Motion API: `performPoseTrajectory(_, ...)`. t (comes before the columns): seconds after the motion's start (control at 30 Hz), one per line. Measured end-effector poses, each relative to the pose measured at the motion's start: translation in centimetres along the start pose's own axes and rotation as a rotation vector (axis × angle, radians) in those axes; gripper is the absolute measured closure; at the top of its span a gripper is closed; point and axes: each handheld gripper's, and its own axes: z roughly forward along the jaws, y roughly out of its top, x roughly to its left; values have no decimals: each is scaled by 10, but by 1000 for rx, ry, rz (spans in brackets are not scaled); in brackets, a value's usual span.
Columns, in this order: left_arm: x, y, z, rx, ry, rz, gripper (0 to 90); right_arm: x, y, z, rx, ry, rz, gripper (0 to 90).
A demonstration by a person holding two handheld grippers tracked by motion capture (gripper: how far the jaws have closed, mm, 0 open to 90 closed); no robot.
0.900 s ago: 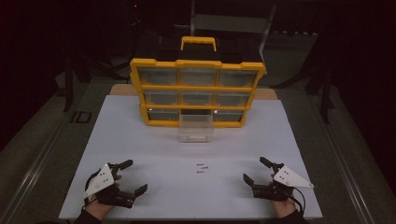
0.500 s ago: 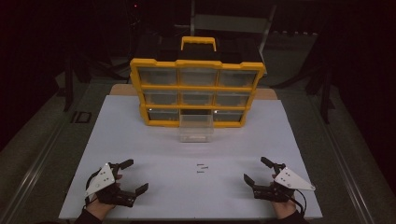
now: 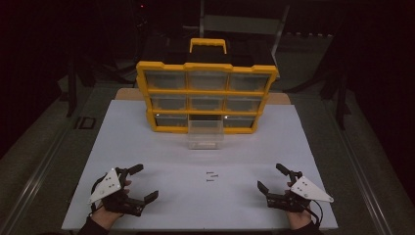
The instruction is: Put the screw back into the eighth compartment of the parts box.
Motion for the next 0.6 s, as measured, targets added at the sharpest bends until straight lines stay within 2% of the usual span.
performPoseTrajectory(0.27,-4,27,14,23,-17,43,0,0,0,0,-3,3,7,110)
performPoseTrajectory(0.4,-4,37,20,20,-35,31,0,1,0,1,-4,5,7,110)
performPoseTrajectory(0.6,-7,55,37,49,-76,16,0,1,0,2,-3,12,5,110)
